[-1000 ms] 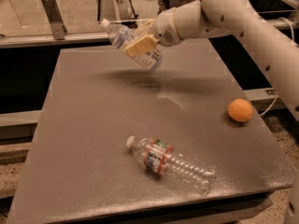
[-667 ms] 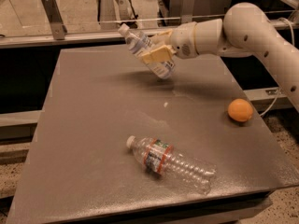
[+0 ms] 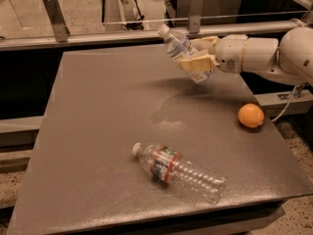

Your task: Place blue plastic bottle upright

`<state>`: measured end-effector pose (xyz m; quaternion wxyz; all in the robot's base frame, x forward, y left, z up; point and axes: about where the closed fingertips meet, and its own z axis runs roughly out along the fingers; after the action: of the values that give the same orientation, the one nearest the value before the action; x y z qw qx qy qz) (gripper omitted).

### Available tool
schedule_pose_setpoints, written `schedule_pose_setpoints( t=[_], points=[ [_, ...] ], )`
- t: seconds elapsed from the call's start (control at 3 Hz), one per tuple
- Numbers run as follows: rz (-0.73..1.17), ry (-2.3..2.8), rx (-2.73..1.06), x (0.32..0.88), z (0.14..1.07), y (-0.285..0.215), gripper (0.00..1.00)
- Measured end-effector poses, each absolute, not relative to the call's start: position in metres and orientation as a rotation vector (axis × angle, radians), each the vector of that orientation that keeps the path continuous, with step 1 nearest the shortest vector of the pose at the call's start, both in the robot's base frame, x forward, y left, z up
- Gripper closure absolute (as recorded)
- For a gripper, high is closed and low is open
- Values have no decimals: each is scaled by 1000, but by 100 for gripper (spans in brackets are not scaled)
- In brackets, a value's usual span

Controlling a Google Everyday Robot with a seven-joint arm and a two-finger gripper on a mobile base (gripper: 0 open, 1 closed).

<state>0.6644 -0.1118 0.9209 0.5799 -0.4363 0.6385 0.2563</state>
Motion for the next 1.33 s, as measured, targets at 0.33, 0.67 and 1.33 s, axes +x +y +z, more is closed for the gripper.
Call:
schedule_pose_setpoints(
  t=[0.33,0.67,1.33],
  points=[
    [539,1462,-994,663,951,-146,100],
    [538,1422,-926,660,966,-167,100],
    [633,1240,-785,639,979,-170,100]
  ],
)
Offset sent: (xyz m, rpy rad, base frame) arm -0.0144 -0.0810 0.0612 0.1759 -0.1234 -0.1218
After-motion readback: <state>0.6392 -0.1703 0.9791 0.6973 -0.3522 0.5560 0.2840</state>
